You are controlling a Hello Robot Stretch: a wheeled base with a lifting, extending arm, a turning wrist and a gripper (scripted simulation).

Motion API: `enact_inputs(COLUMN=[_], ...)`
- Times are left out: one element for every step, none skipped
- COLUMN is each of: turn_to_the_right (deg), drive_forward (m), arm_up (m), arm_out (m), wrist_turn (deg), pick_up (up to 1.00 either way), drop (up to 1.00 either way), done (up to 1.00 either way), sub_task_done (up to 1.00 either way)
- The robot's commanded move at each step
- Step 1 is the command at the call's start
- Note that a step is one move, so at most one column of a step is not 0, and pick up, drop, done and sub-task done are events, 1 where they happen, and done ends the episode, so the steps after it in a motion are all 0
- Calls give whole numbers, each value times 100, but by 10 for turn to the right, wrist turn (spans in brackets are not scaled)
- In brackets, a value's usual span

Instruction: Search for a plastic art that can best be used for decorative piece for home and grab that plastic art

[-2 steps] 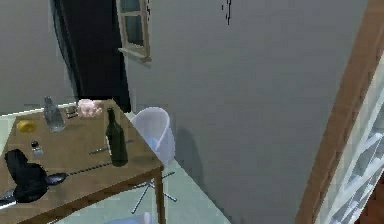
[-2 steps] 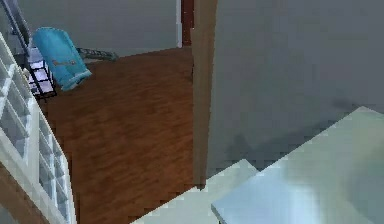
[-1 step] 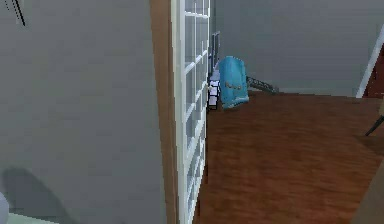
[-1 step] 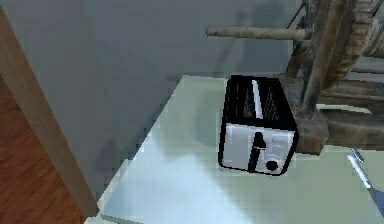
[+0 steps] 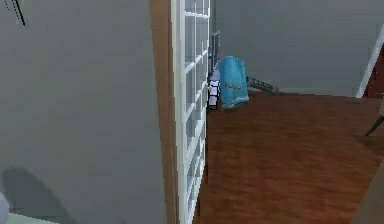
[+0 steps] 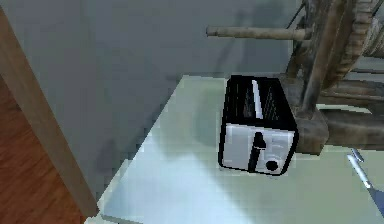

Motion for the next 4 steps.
enact_inputs(turn_to_the_right=[450, 450, 450, 450], drive_forward=[0, 0, 0, 0], arm_up=[0, 0, 0, 0], arm_out=[0, 0, 0, 0], wrist_turn=[0, 0, 0, 0], pick_up=[0, 0, 0, 0], drop=[0, 0, 0, 0], done=[0, 0, 0, 0], sub_task_done=[0, 0, 0, 0])
